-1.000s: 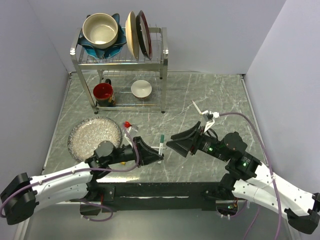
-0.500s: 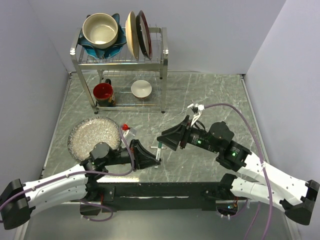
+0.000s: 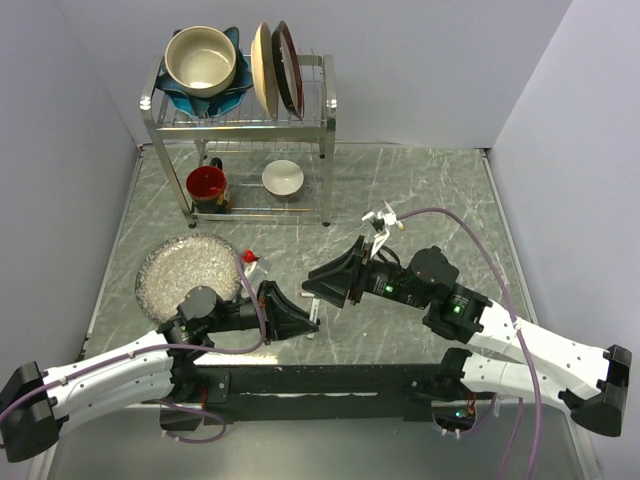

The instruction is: Insert the pens into the pen caps

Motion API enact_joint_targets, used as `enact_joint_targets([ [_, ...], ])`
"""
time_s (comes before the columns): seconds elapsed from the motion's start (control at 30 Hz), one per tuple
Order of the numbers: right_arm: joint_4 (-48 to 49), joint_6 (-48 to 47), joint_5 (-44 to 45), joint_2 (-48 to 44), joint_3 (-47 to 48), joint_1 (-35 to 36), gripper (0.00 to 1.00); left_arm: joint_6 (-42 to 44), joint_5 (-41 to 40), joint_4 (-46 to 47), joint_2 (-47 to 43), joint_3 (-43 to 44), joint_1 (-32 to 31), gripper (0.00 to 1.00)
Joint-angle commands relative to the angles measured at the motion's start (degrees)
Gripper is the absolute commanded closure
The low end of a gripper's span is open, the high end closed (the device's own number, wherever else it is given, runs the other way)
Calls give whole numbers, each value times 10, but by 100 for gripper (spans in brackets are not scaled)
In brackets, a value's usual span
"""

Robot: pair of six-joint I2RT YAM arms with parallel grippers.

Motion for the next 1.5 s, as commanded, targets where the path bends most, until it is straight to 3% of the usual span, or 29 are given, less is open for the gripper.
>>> enact_joint_targets([
  [0.0, 23, 2, 20, 8, 26, 14, 47, 7, 8, 26, -9, -6, 0, 99],
  [0.17, 13, 2, 38, 11, 28, 23, 55, 4, 9, 29, -10, -6, -1, 99],
  [0.5, 47, 21, 59, 8, -40, 66, 100, 2, -21, 49, -1, -4, -1, 99],
  [0.77, 37, 58, 142, -4, -87, 116, 100, 8, -117, 32, 1, 13, 0, 99],
  [0.9, -22, 72, 238, 15, -68, 152, 100, 19, -151, 2, 20, 30, -1, 99],
  [1.13, -118, 93, 326, 48, -32, 193, 100, 38, -212, -39, 37, 47, -1, 99],
  [1.47, -118, 101, 326, 78, -36, 216, 100, 51, -225, -31, 34, 52, -1, 99],
])
